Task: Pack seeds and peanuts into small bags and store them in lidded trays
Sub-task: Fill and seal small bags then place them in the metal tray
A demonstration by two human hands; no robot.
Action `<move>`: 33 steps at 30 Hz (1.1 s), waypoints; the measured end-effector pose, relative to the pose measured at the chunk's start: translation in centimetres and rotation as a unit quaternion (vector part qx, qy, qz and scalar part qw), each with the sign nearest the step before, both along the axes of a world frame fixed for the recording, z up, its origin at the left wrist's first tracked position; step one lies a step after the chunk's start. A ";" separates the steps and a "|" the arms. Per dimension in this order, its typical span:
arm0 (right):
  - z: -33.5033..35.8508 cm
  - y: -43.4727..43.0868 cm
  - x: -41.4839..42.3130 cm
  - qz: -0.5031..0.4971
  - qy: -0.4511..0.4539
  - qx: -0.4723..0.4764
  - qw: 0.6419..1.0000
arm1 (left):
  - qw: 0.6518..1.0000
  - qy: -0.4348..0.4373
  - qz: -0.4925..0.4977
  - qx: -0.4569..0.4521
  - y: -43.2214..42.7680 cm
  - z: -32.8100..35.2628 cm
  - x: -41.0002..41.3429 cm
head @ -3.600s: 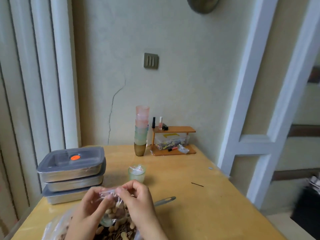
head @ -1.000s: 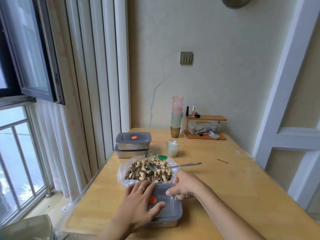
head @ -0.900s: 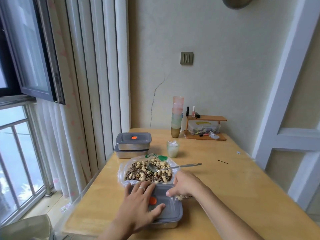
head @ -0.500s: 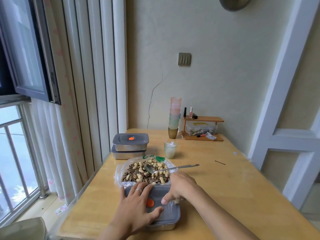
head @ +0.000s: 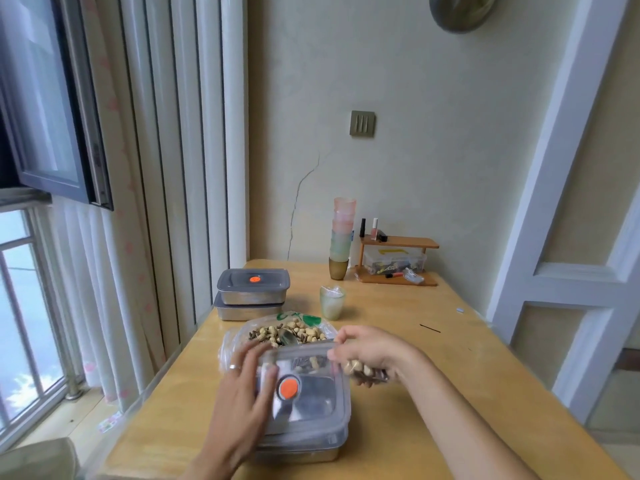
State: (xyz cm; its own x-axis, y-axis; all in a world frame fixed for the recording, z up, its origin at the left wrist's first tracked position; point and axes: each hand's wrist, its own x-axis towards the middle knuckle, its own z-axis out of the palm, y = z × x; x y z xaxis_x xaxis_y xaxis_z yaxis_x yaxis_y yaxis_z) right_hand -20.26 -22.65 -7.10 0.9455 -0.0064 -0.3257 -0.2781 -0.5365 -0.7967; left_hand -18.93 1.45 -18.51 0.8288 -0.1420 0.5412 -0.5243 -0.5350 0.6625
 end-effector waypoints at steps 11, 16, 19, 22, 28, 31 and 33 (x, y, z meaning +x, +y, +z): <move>-0.8 -9.8 -0.4 -0.405 -0.286 0.019 0.868 | 0.991 0.093 0.024 0.091 1.0 -1.9 3.4; -5.7 -11.7 -1.4 -0.503 -0.260 -0.118 0.816 | 0.986 0.091 0.027 0.137 1.0 -1.4 4.2; -7.7 -12.6 -1.2 -0.515 -0.182 -0.072 0.834 | 0.984 0.086 0.031 0.153 1.0 -0.9 4.5; -7.9 -12.9 -1.5 -0.505 -0.123 -0.035 0.854 | 0.982 0.086 0.041 0.165 0.7 -0.6 4.6; -7.7 -12.7 -2.9 -0.479 0.014 -0.129 0.868 | 0.982 0.095 0.052 0.153 0.4 -0.7 4.9; -5.6 -10.1 -3.7 -0.412 -0.081 -0.262 0.869 | 0.986 0.106 0.053 0.120 0.3 -0.9 4.9; -4.8 -7.3 -3.1 -0.337 -0.147 -0.165 0.915 | 0.987 0.115 0.058 0.098 0.3 -1.1 4.9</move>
State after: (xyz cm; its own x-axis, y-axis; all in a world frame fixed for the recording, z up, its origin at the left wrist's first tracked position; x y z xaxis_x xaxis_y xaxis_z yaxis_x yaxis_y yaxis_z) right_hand -23.35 -29.98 -11.87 0.7366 -0.6730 0.0677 -0.4338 -0.5469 -0.7161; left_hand -14.05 1.76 -19.58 0.9432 -0.1222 0.3090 -0.3000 -0.7130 0.6338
